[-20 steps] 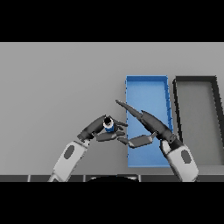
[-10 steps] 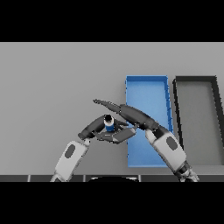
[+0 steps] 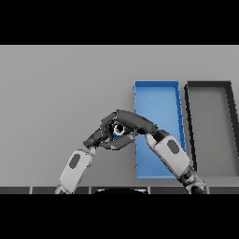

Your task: Pick up the blue pipe and place it into the blue bin.

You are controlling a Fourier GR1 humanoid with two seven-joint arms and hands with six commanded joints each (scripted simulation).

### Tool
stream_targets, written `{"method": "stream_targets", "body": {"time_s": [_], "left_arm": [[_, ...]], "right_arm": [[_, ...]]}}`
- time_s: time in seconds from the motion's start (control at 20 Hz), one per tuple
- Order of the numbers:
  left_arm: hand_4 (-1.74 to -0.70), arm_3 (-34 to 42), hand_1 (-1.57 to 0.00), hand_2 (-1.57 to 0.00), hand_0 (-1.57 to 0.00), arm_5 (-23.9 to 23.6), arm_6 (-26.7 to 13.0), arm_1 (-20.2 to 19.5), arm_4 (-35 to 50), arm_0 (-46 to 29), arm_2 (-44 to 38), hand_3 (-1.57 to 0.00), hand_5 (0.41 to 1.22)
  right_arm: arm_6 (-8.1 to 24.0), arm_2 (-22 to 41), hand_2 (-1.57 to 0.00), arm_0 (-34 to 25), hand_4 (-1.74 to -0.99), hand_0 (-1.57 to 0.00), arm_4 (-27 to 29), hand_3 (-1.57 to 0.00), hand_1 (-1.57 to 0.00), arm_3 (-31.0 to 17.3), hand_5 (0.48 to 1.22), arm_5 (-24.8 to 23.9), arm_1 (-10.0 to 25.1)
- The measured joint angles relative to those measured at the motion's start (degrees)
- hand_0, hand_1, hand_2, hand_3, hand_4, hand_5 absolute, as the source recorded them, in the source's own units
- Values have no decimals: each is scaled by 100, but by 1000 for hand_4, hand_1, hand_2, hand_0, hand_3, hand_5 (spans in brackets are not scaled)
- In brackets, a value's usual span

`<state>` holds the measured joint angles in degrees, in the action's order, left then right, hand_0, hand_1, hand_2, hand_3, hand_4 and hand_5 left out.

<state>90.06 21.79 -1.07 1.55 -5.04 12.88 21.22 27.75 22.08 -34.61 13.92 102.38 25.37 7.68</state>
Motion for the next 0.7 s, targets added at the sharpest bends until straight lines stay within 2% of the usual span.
{"method": "stream_targets", "body": {"time_s": [0.1,0.2,0.25,0.4,0.45,0.5,0.55,0.65,0.7], "left_arm": [[-1699,6,-1571,-1571,-1571,91,176,102,210,-45,-94,-1502,1221],[-1713,-60,-1571,-1571,-1571,152,210,136,247,-27,-149,-1464,1221],[-1718,-11,-1571,-1571,-1571,202,175,144,260,-79,-140,-1441,1221],[-1728,-19,-1571,-1571,-1571,244,116,167,200,17,-221,-1433,1221],[-1730,-16,-1571,-1571,-1571,231,201,196,173,-28,-194,-1428,1221],[-1731,66,-1571,-1571,-1571,247,74,124,160,-40,-243,-1426,1221],[-1731,97,-1571,-1571,-1571,185,29,179,98,-95,-188,-1422,1221],[-1724,48,-1571,-1571,-1571,78,294,167,-58,-111,-168,-1454,1221],[-1599,83,-1342,-1293,-1462,-21,434,108,-202,-128,-165,-1166,1221]], "right_arm": [[2,57,-1354,16,-1628,-1343,90,-1186,-1343,-25,856,-139,-147],[-36,83,-1432,9,-1665,-1425,112,-1304,-1425,-29,987,-118,-80],[-231,173,-1460,61,-1680,-1454,21,-1357,-1454,3,1034,-156,-76],[-634,269,-1514,107,-1710,-1511,-89,-1462,-1511,43,1125,-225,7],[-555,289,-1526,81,-1716,-1523,-35,-1484,-1523,49,1144,-233,8],[-686,308,-1535,99,-1721,-1533,-37,-1501,-1533,-11,1160,-303,-48],[-652,290,-1542,125,-1725,-1540,-25,-1515,-1540,19,1172,-333,-8],[-485,297,-1552,158,-1731,-1551,-95,-1535,-1551,61,1190,-457,-76],[-638,335,-1556,174,-1733,-1555,-178,-1542,-1555,37,1196,-475,-133]]}}
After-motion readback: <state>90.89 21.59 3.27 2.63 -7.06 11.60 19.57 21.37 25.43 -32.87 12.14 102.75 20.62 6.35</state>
